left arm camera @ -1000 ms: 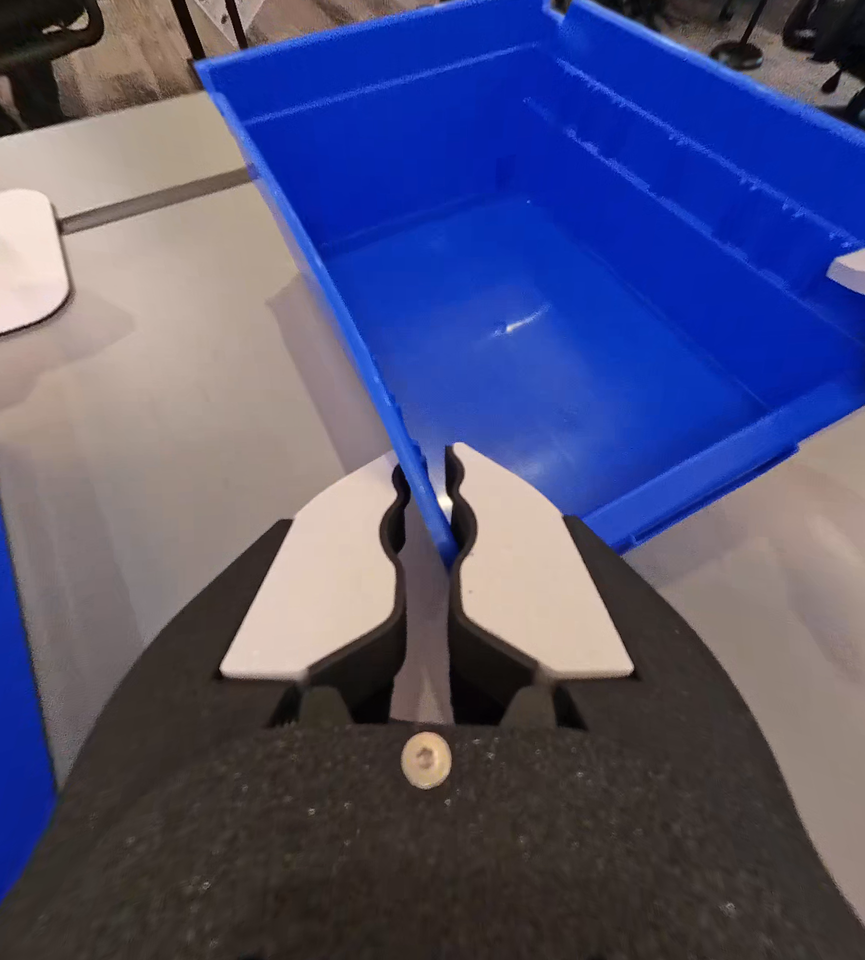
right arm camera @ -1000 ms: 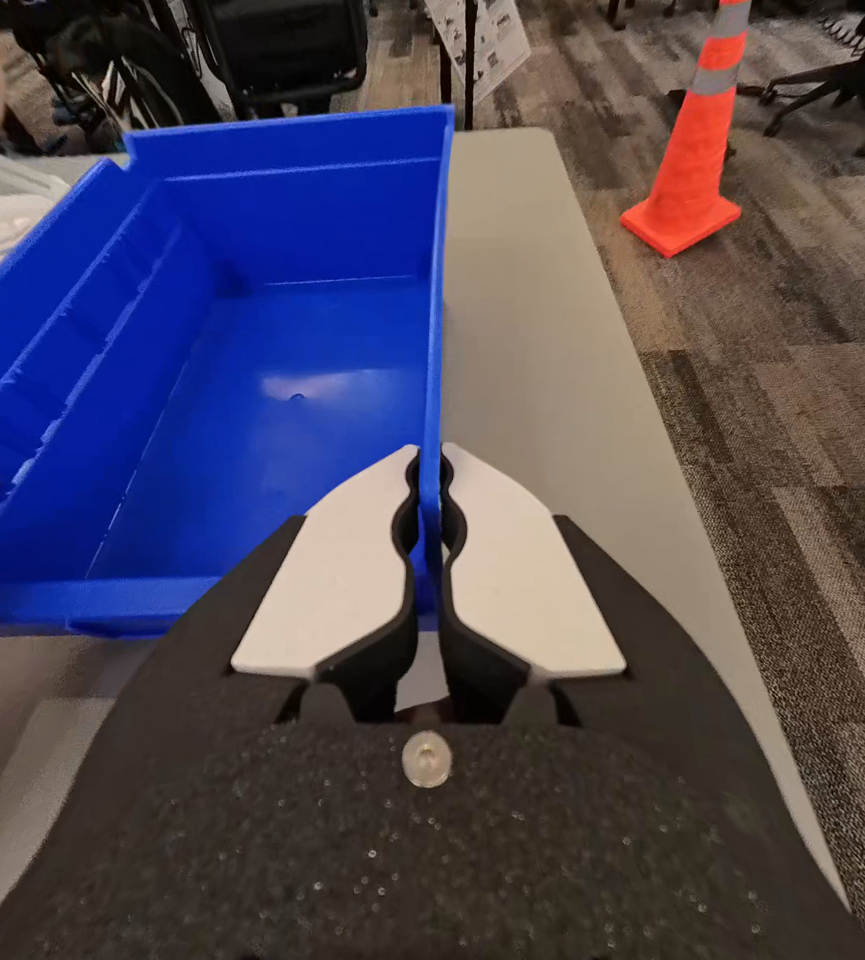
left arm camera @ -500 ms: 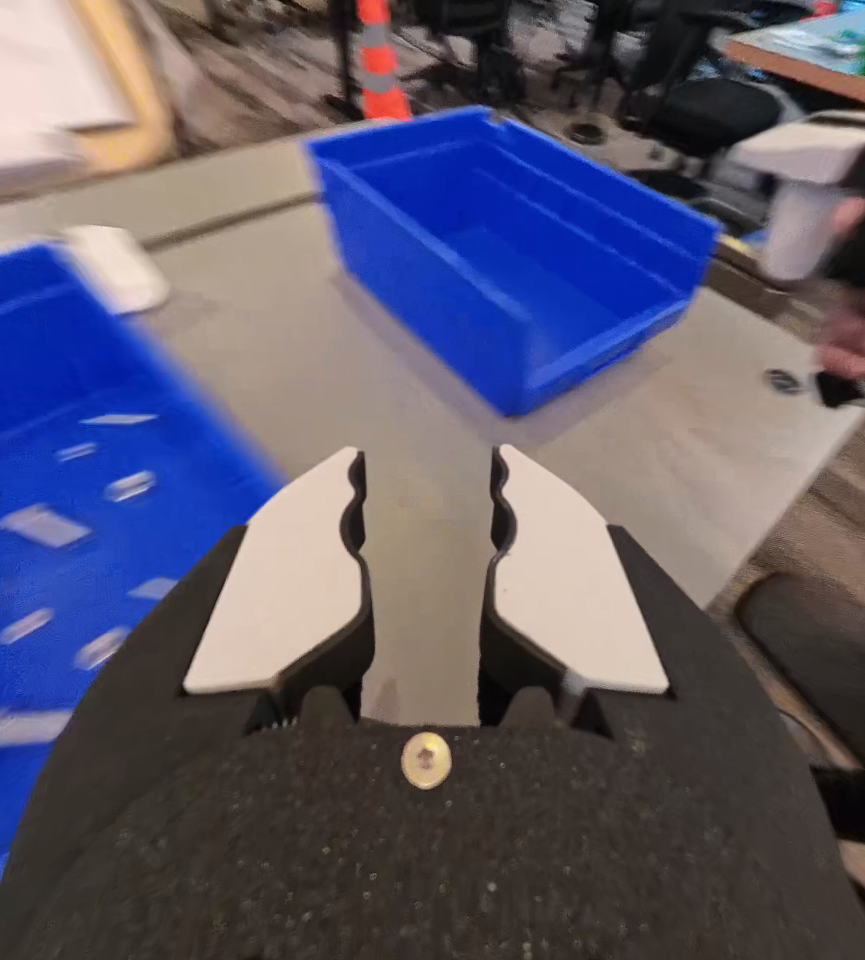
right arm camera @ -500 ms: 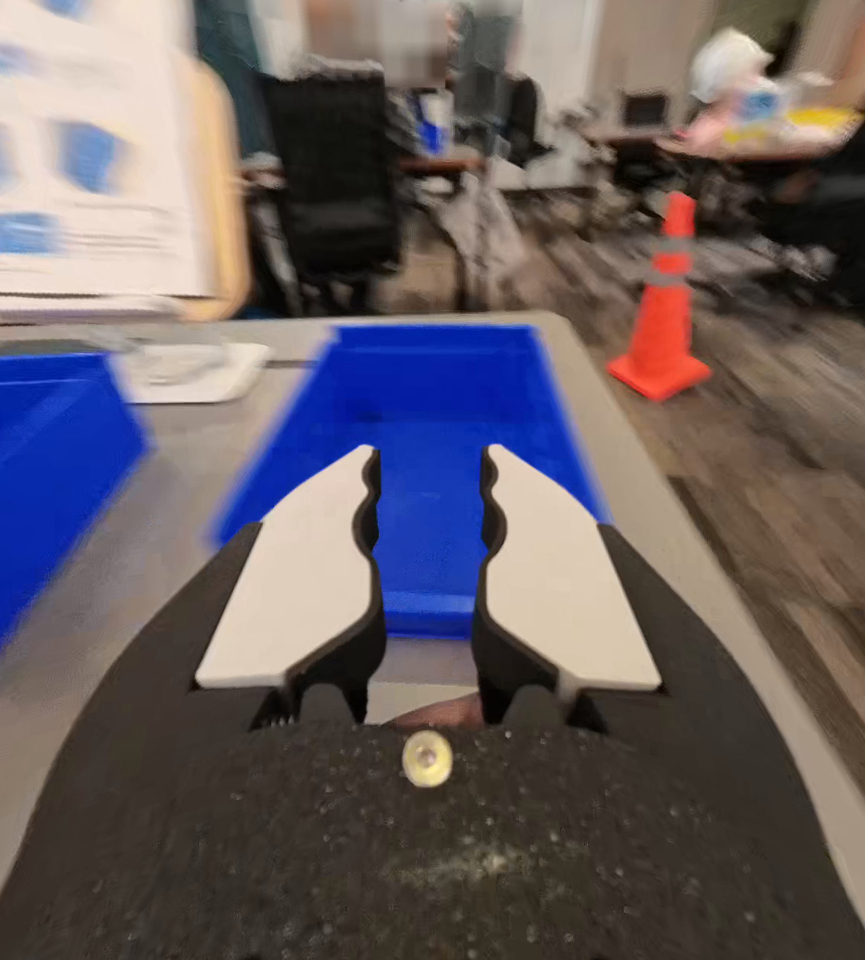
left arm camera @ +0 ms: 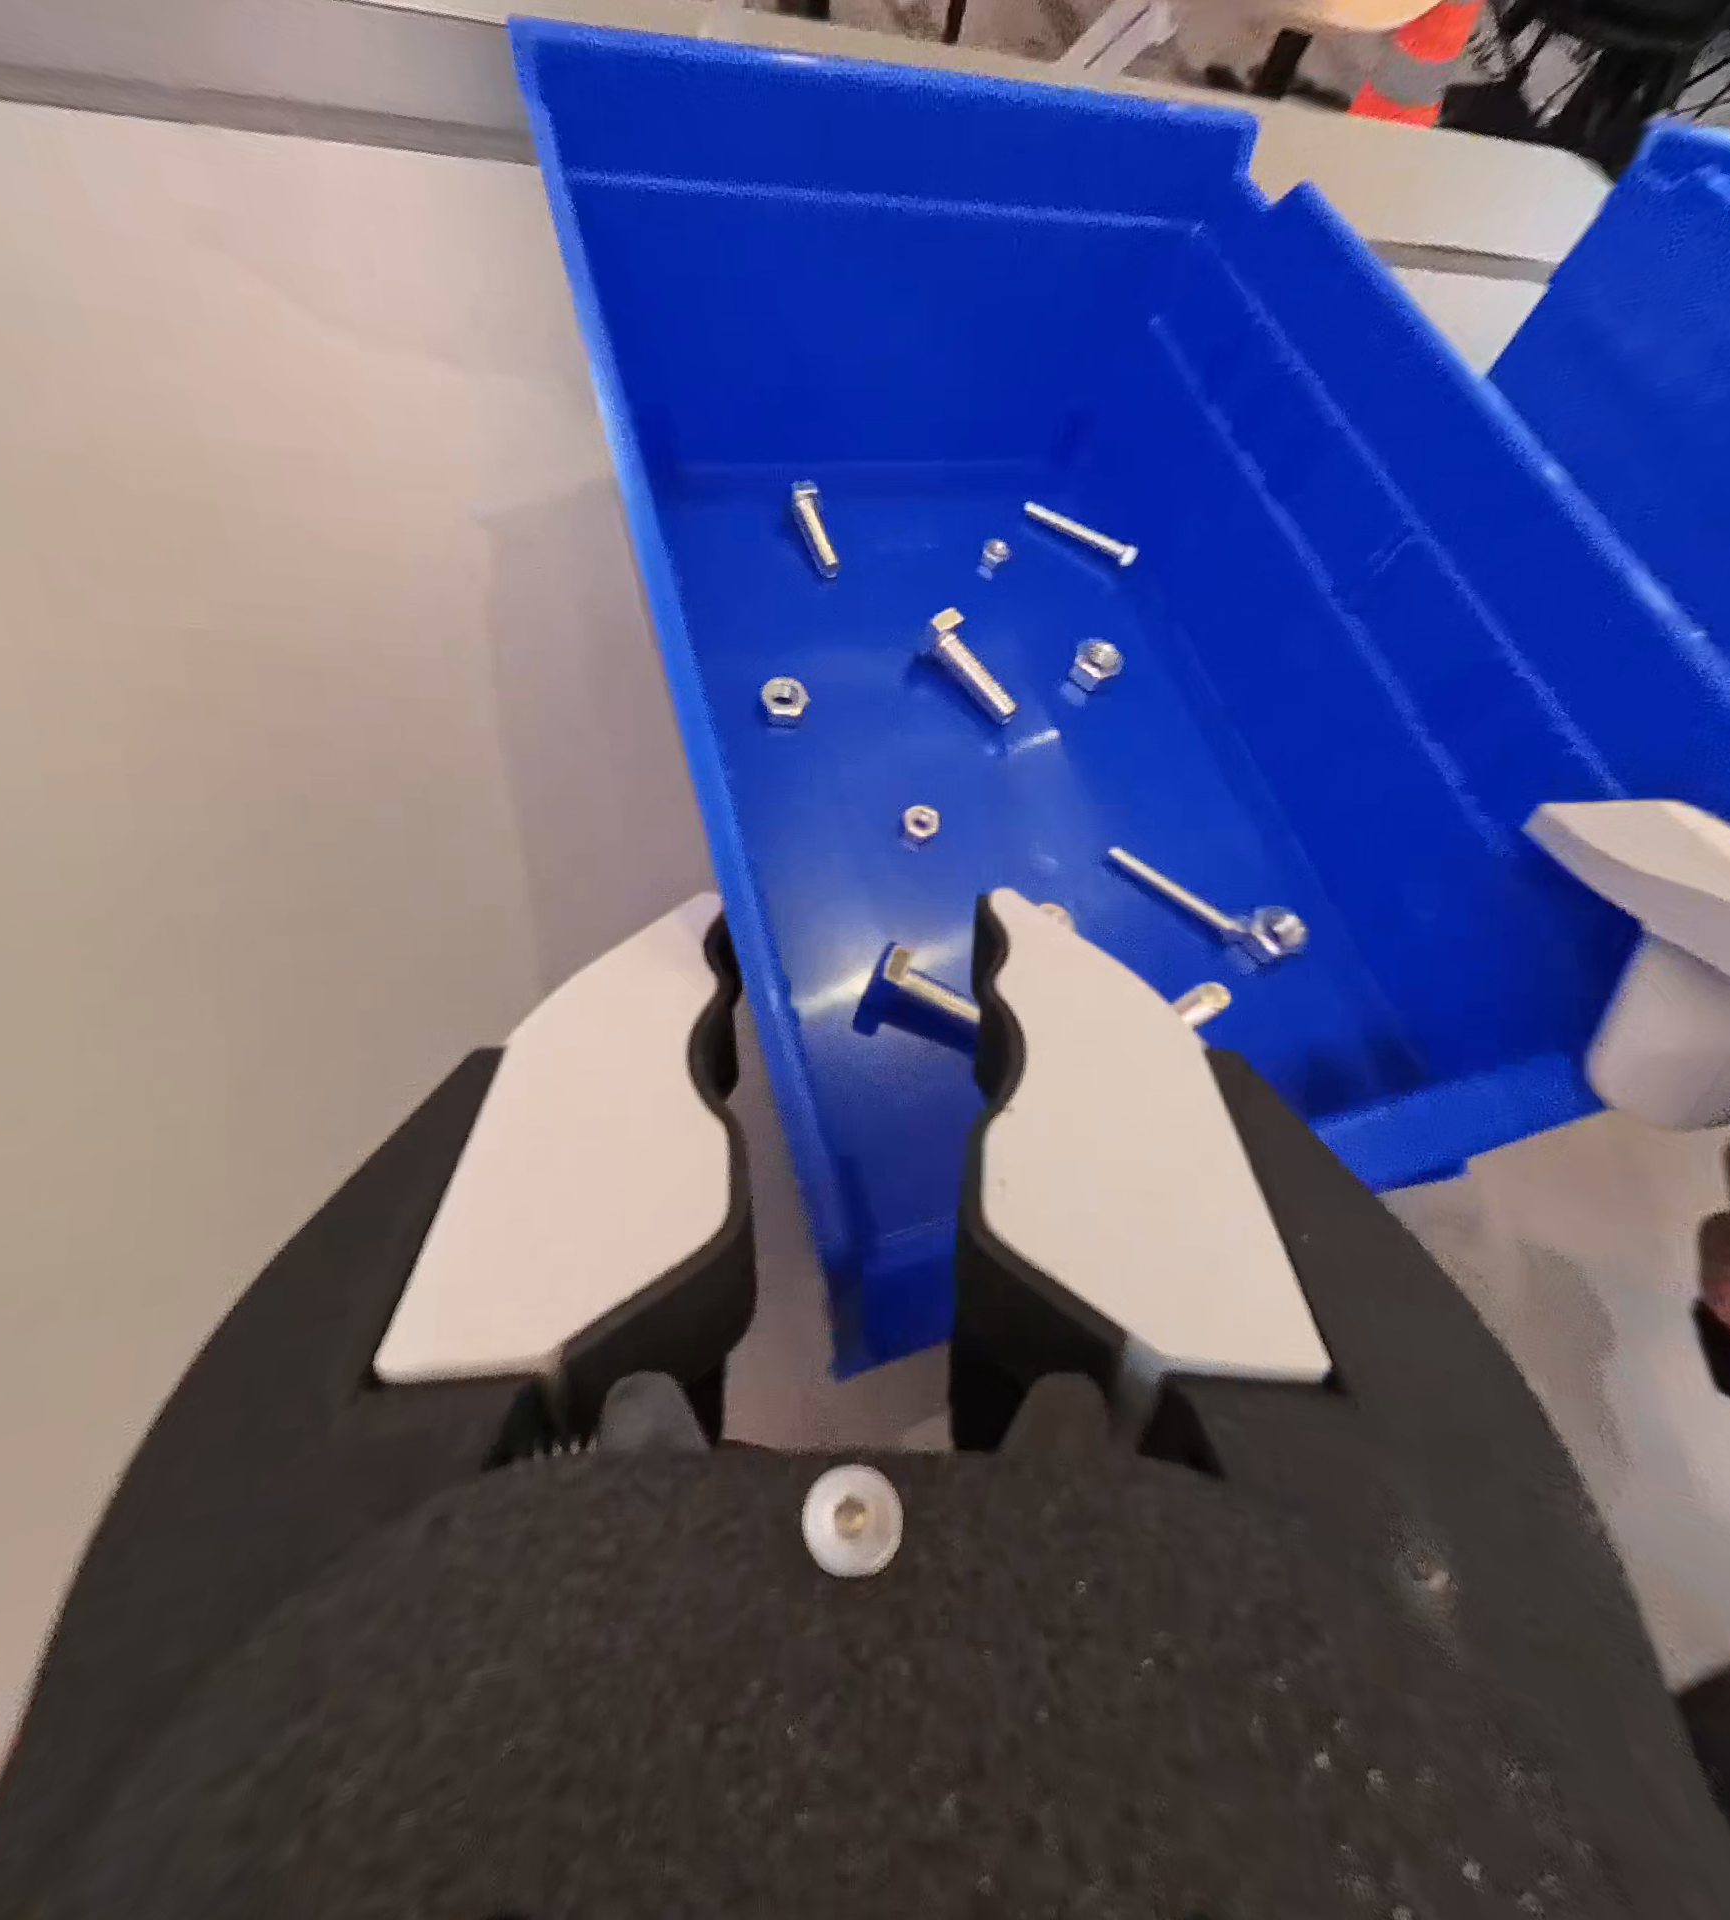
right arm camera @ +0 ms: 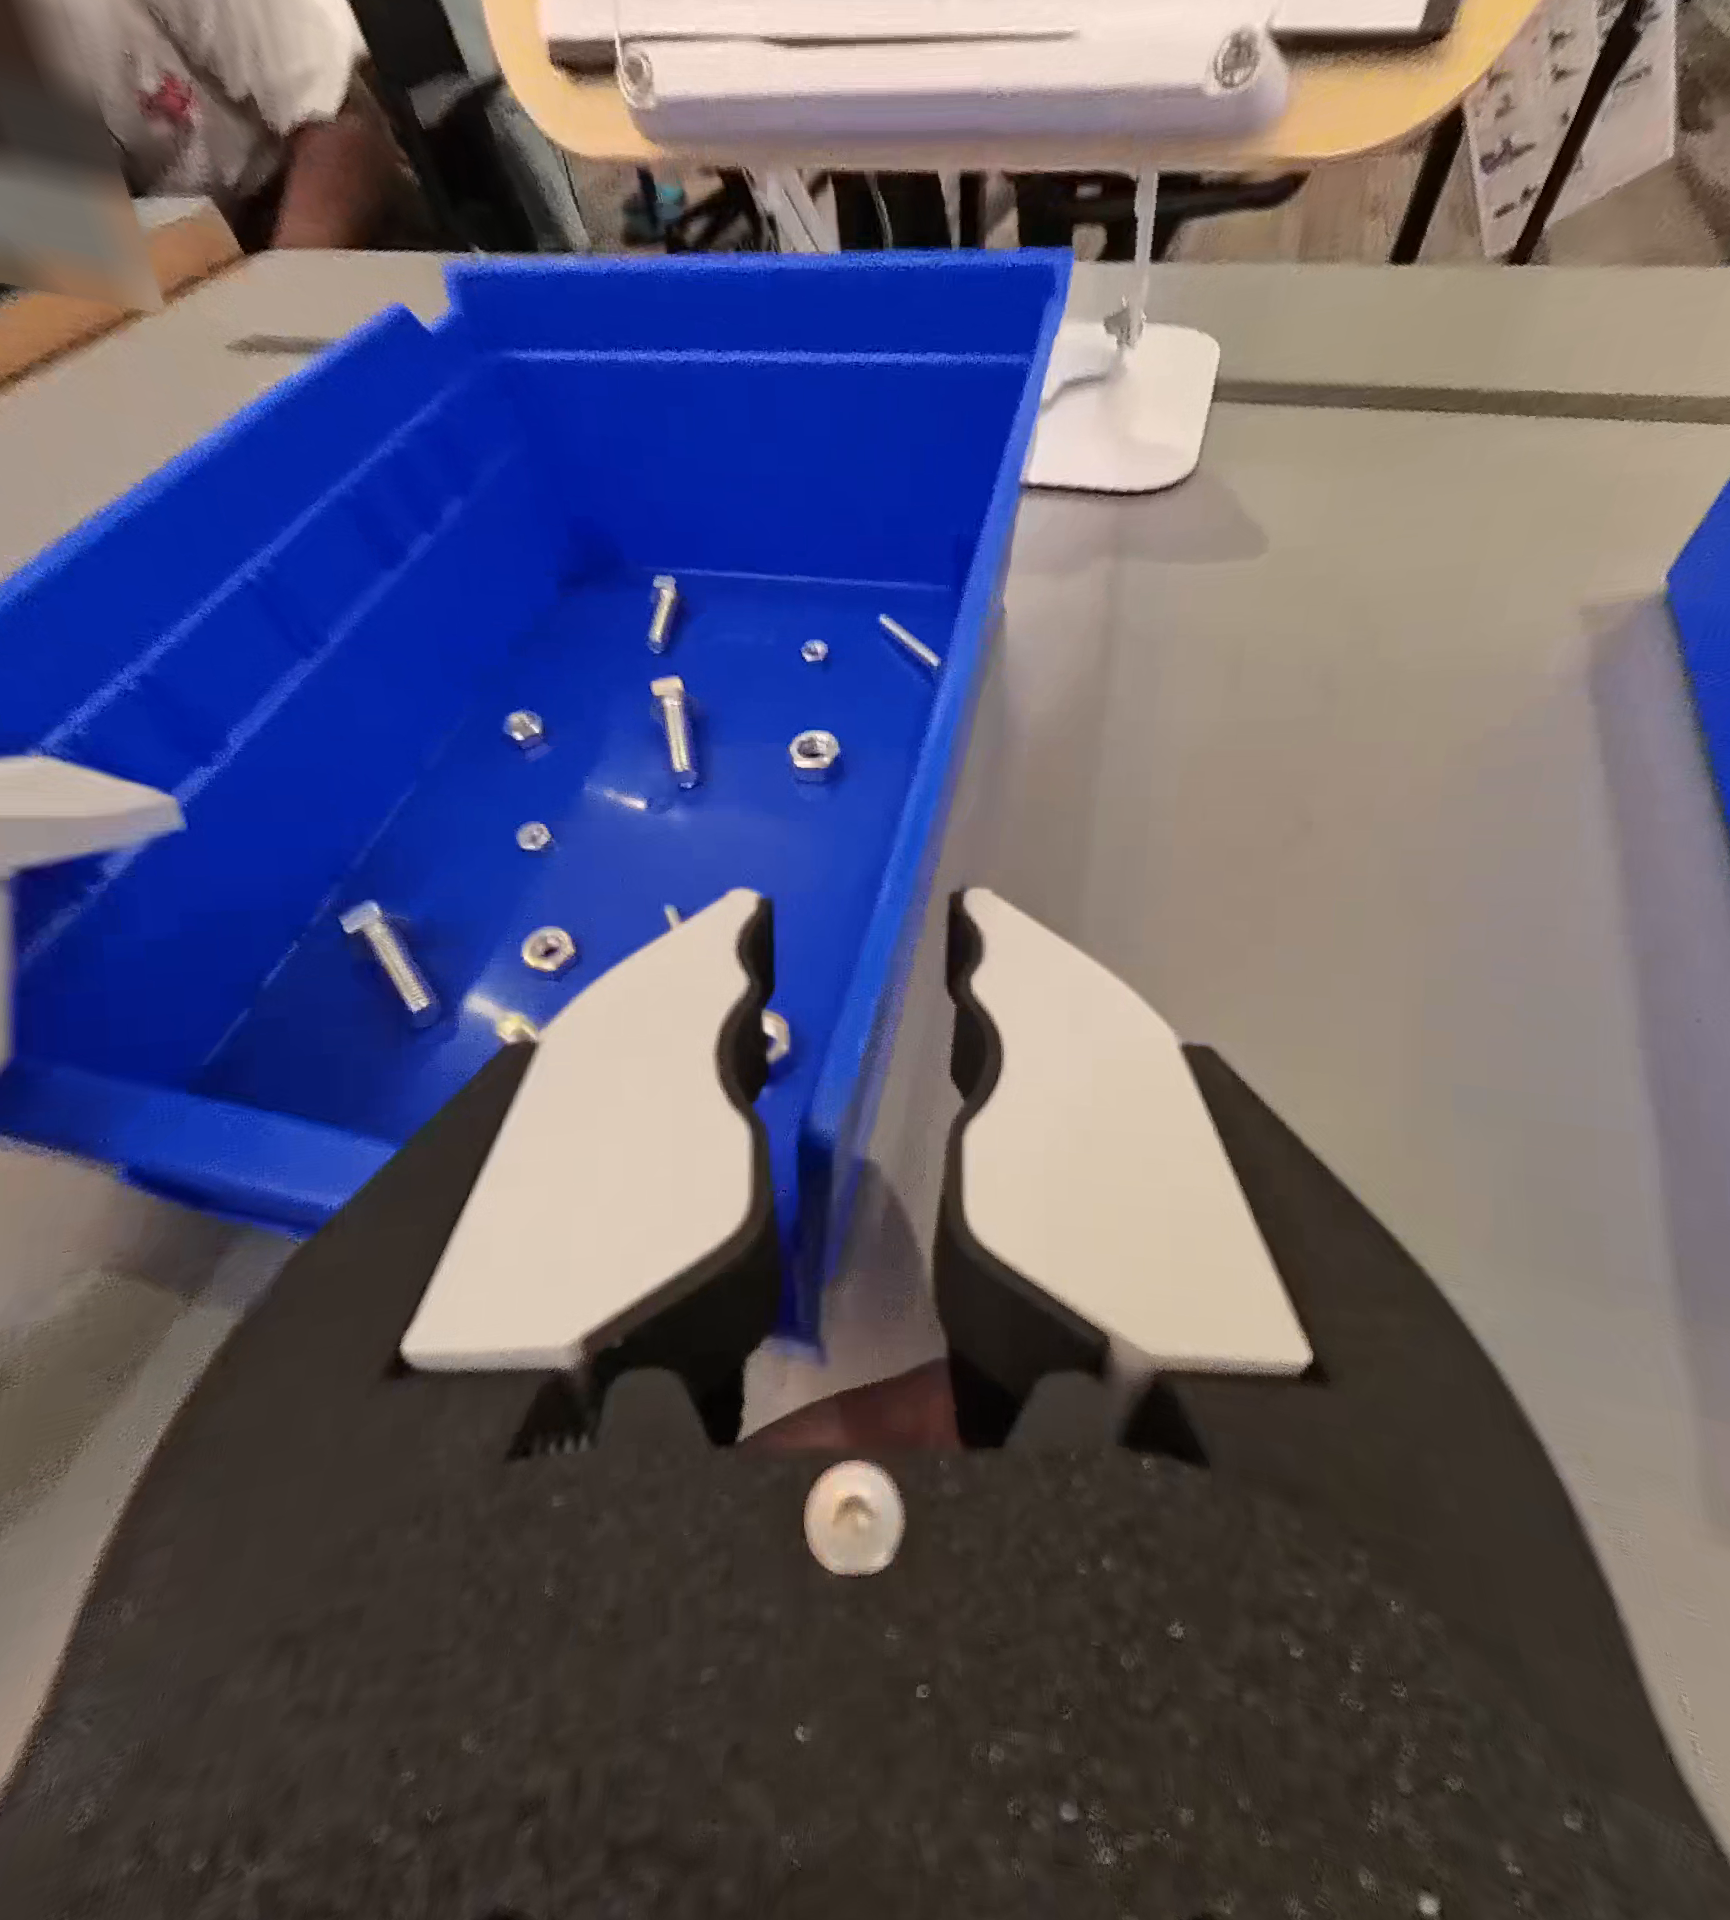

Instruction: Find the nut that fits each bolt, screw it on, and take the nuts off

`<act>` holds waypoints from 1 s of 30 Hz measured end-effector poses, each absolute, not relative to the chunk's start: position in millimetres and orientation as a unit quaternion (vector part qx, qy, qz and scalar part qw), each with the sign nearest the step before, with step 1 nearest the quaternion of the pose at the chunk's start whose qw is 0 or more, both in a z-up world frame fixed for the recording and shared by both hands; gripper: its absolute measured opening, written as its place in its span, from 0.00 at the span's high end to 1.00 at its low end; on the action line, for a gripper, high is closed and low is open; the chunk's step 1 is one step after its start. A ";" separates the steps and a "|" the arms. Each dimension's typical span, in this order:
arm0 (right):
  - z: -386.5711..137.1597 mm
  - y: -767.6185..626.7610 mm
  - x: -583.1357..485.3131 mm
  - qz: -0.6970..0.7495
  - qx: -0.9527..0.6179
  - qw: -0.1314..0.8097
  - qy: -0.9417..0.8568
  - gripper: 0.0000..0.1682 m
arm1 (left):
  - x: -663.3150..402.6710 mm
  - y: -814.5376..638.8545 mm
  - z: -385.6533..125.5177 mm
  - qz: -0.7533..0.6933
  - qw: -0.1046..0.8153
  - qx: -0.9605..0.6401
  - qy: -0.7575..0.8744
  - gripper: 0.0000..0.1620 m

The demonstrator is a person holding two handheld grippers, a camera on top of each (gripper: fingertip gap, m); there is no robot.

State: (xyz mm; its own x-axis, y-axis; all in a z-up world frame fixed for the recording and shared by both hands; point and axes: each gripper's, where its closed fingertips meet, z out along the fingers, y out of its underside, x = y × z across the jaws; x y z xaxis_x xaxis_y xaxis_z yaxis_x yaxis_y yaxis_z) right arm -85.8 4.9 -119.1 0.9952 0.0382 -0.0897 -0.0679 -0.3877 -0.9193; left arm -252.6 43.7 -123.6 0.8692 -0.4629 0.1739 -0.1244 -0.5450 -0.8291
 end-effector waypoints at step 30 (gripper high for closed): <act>-103.7 126.3 -338.6 0.047 -0.819 0.568 0.064 0.96 | -518.7 181.5 -109.1 -0.085 0.481 -0.859 0.152 0.98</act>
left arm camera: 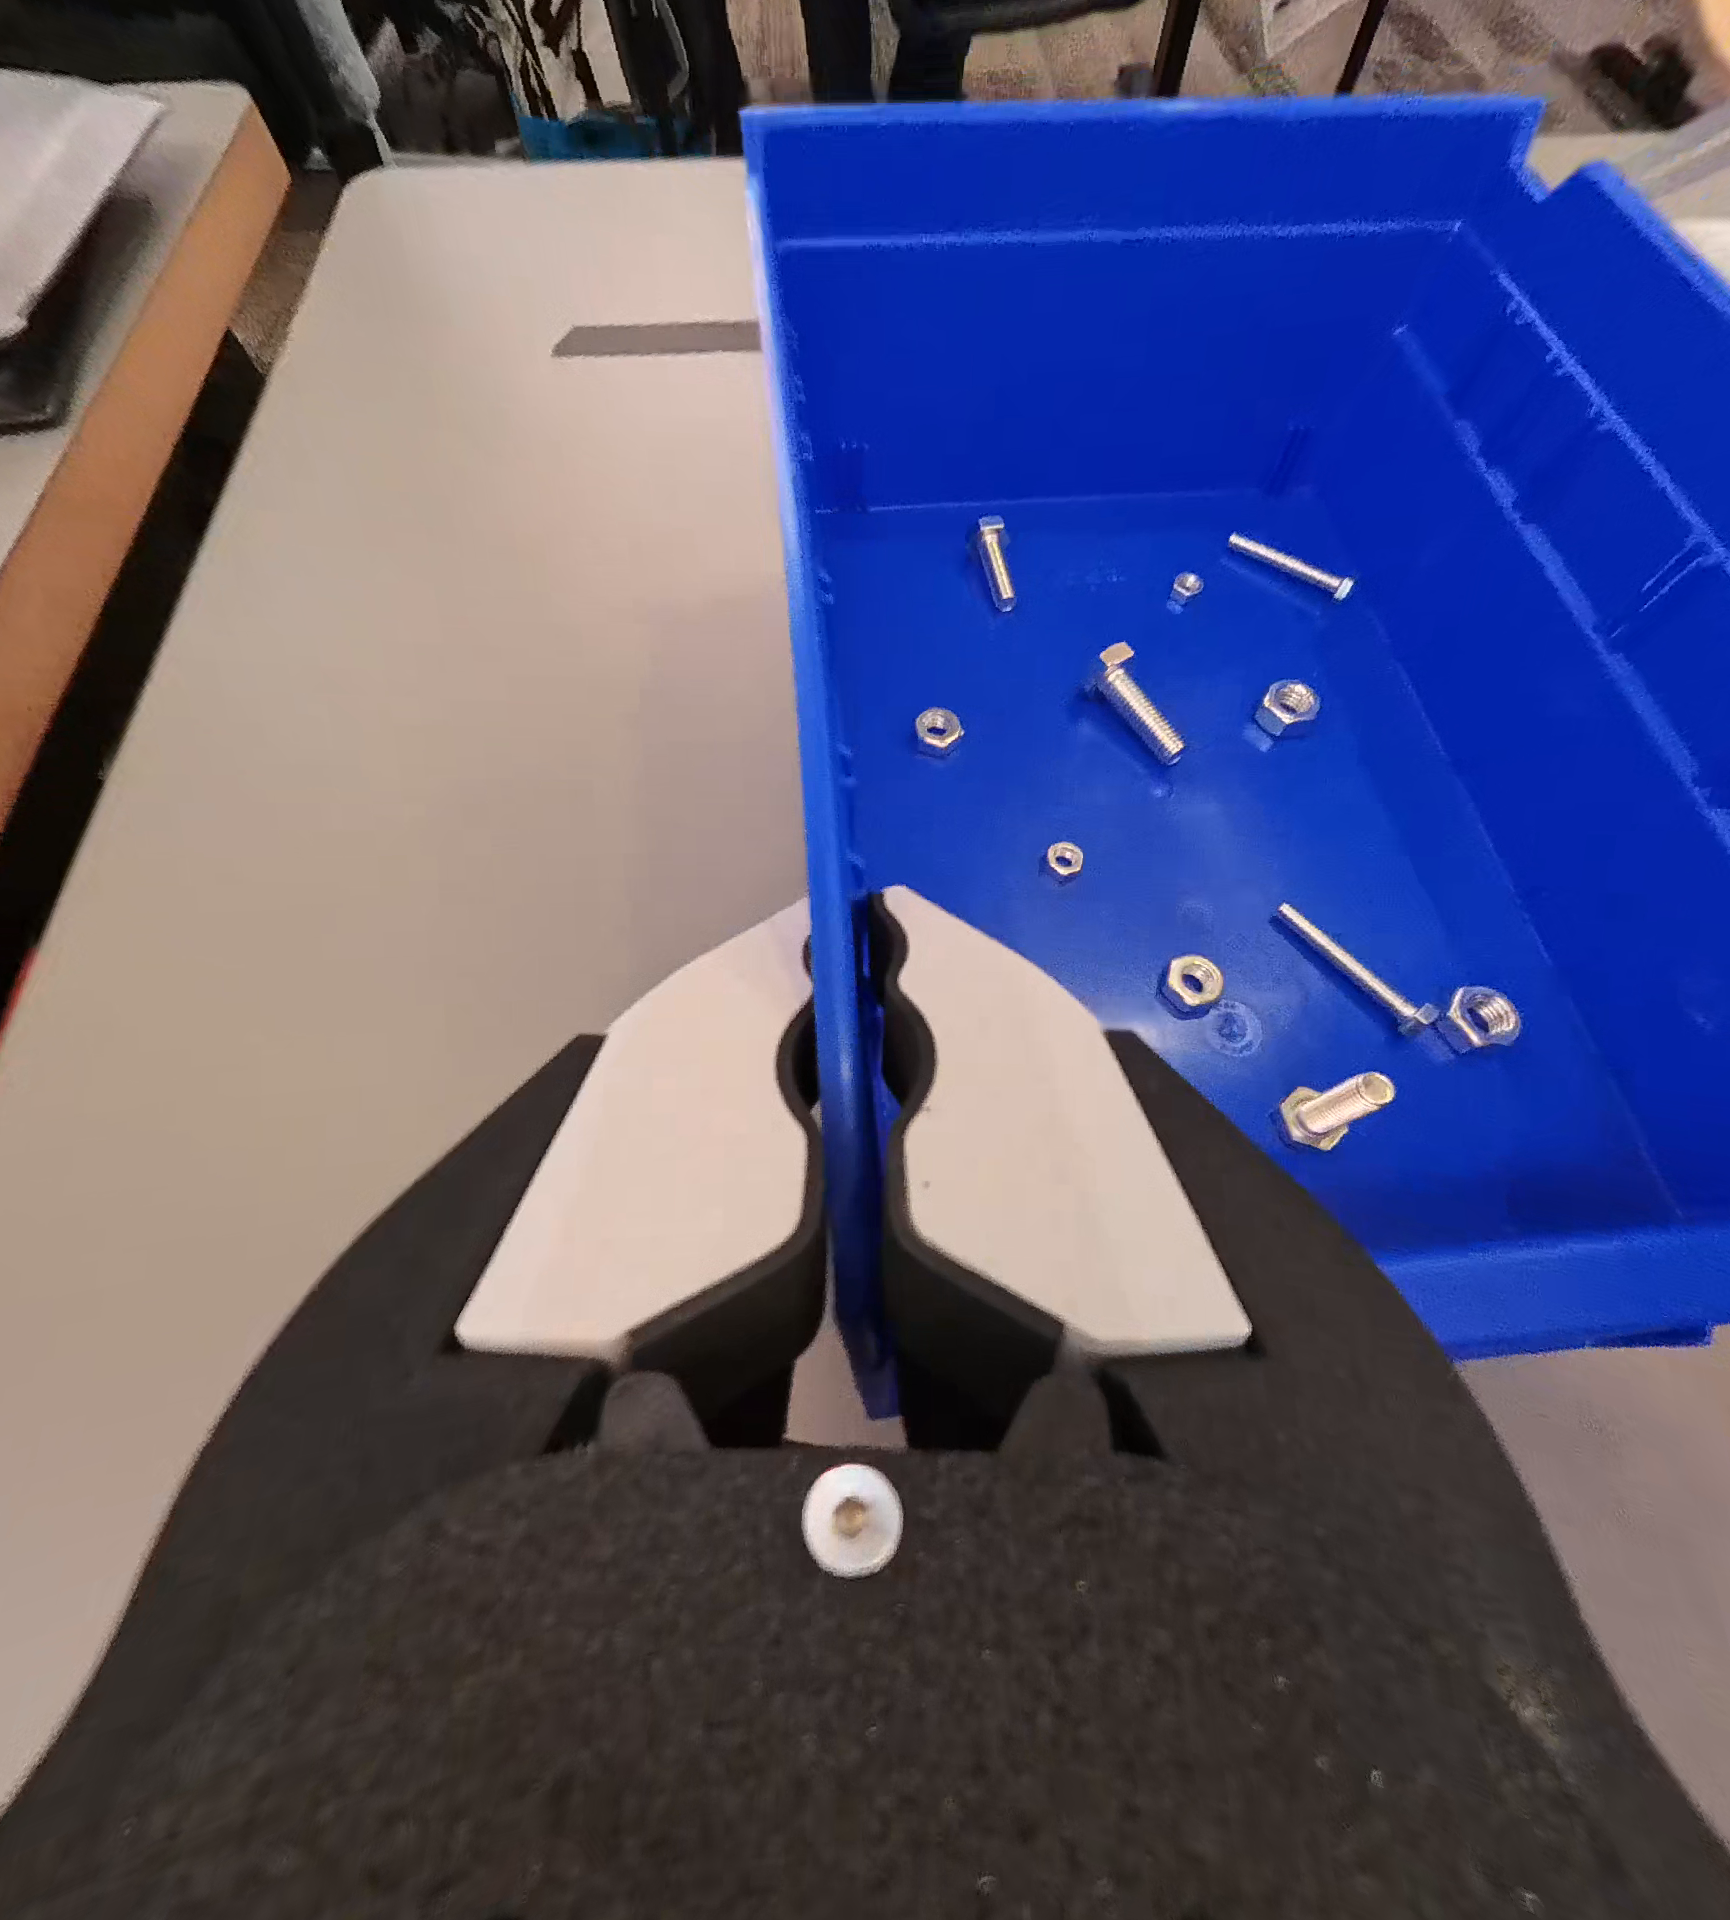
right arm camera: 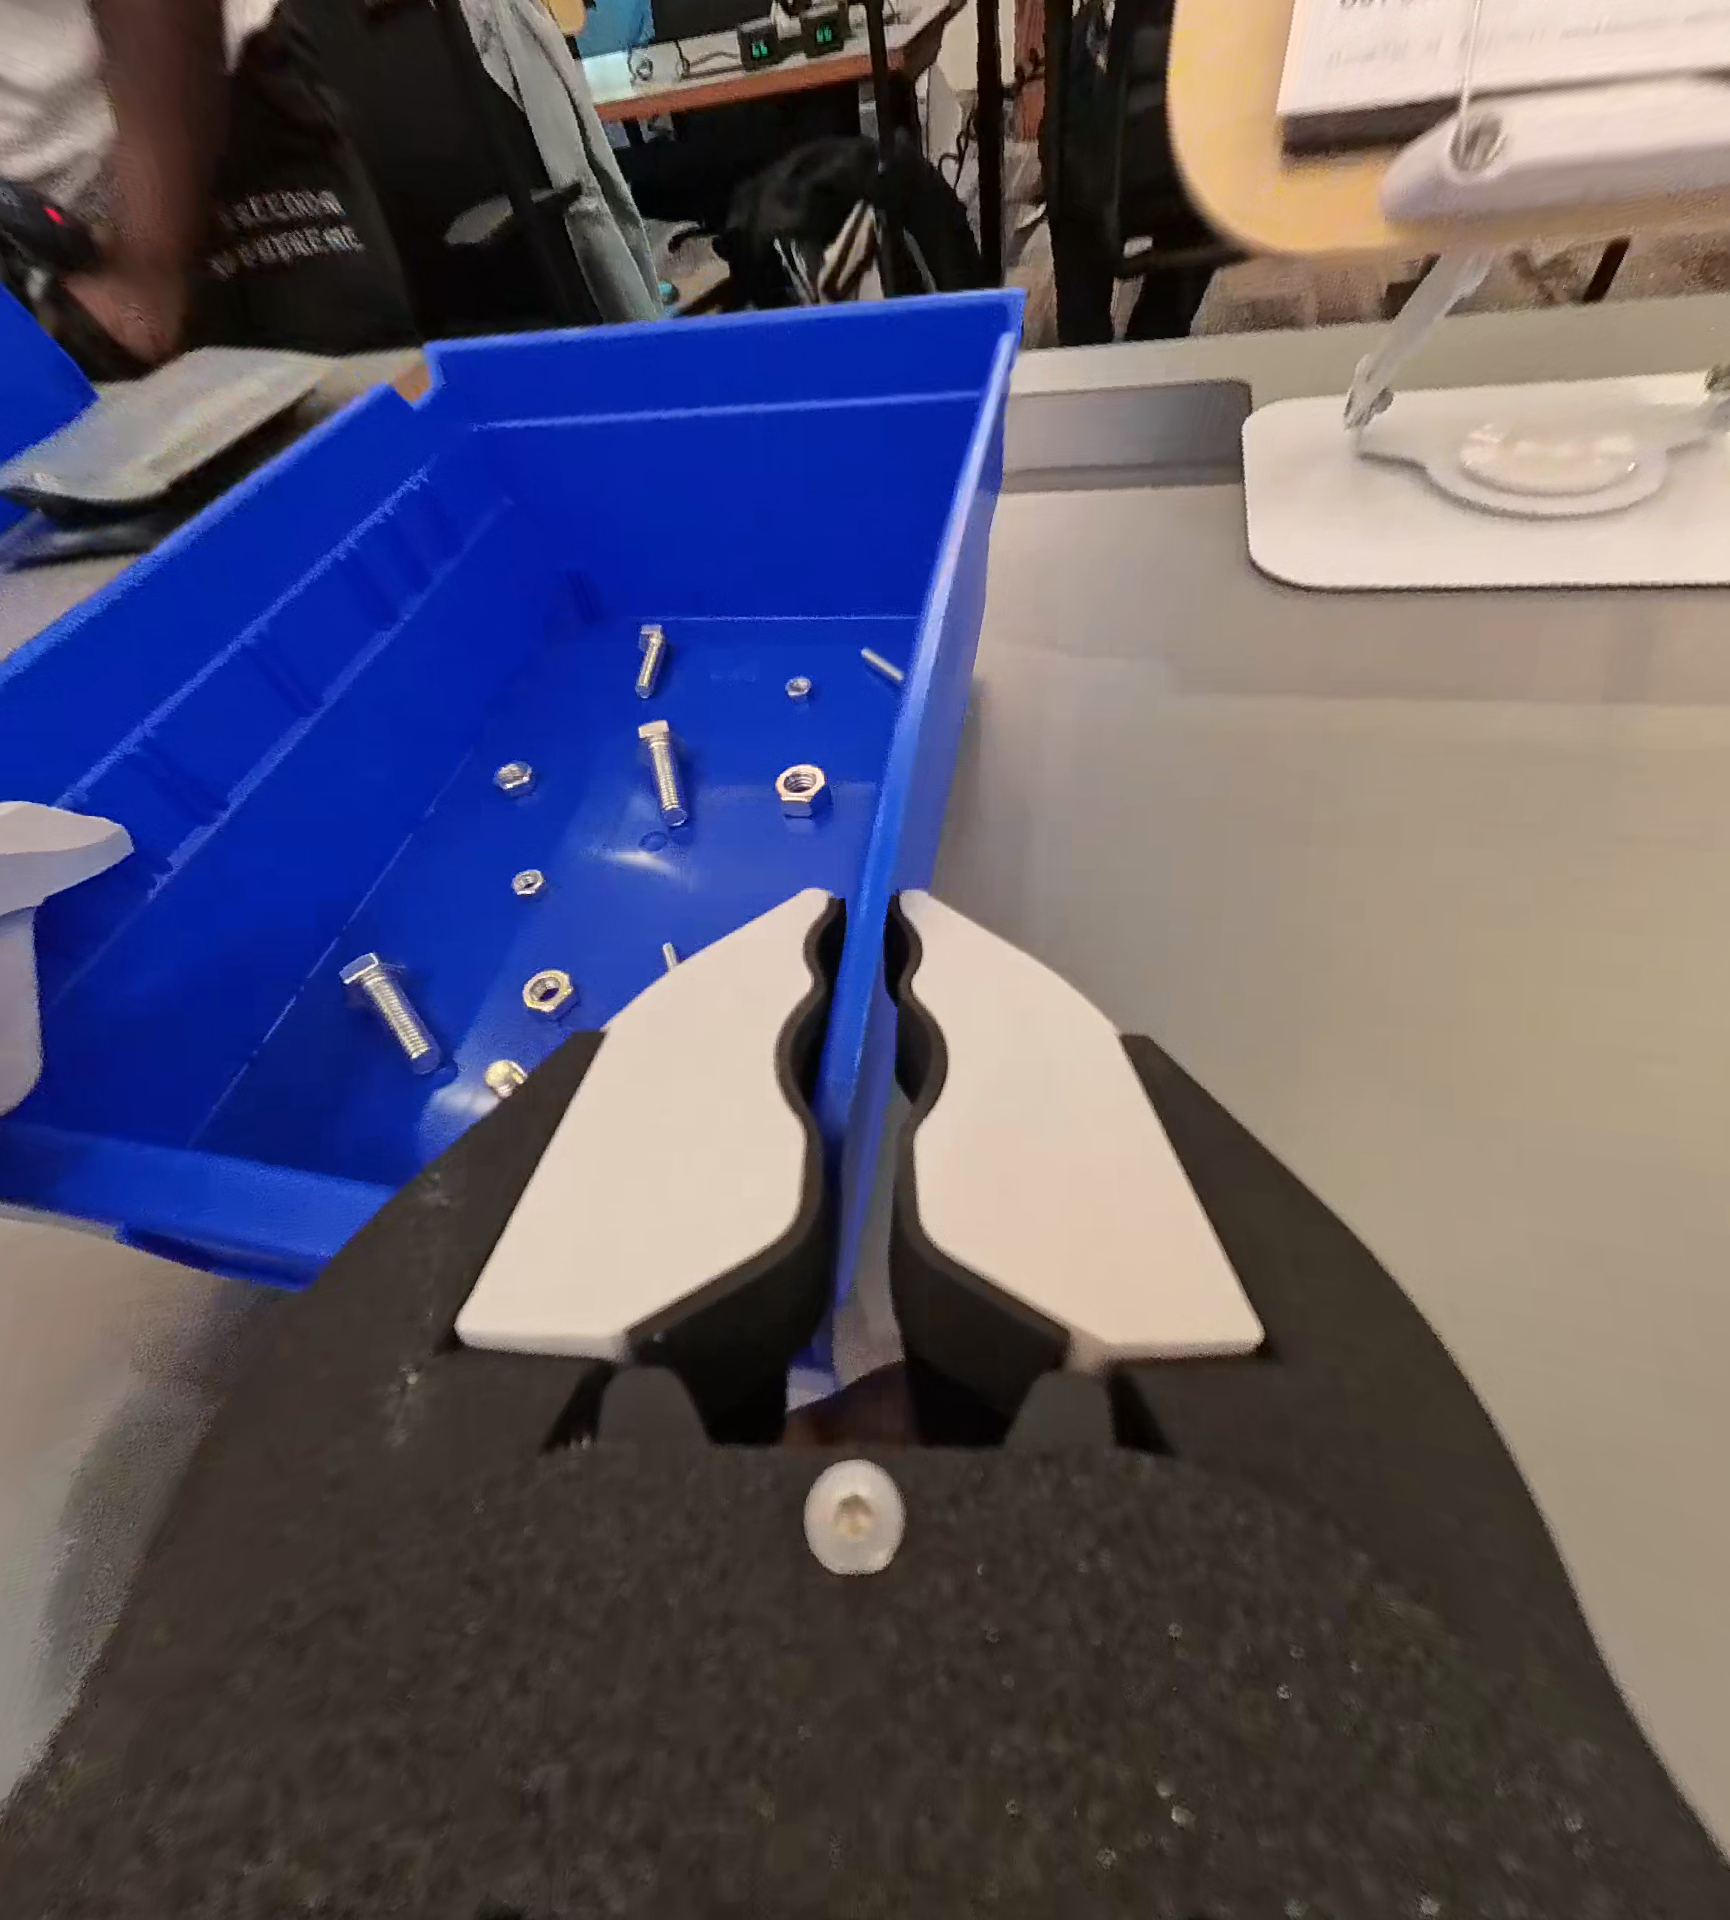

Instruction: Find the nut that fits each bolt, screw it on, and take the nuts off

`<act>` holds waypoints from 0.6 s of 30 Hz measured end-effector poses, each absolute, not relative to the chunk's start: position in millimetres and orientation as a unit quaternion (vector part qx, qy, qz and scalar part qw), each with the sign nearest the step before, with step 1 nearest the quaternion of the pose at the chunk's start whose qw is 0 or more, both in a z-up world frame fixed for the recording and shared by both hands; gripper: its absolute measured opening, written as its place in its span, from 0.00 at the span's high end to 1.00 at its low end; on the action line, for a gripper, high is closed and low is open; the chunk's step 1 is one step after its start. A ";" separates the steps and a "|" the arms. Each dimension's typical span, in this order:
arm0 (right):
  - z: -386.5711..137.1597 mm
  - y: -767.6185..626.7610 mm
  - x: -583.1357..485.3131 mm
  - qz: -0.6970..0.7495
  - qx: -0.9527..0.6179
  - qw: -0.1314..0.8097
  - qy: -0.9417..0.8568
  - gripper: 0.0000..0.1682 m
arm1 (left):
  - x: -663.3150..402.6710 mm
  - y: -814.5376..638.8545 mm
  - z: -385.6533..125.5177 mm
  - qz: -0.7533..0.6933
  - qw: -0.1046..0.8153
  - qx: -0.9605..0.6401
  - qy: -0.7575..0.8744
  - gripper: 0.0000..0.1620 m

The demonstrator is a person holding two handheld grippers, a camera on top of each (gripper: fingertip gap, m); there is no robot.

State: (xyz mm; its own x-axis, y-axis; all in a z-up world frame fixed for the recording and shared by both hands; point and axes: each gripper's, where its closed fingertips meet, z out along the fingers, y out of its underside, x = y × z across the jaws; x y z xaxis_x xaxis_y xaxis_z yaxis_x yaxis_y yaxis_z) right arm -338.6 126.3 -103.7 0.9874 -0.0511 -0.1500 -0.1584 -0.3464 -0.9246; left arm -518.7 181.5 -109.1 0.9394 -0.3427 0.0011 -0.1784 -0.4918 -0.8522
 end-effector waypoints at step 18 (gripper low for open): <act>-54.7 63.8 -301.4 0.158 -0.777 0.605 -0.075 0.80 | -493.4 130.0 -40.1 -0.106 0.578 -0.803 0.100 0.67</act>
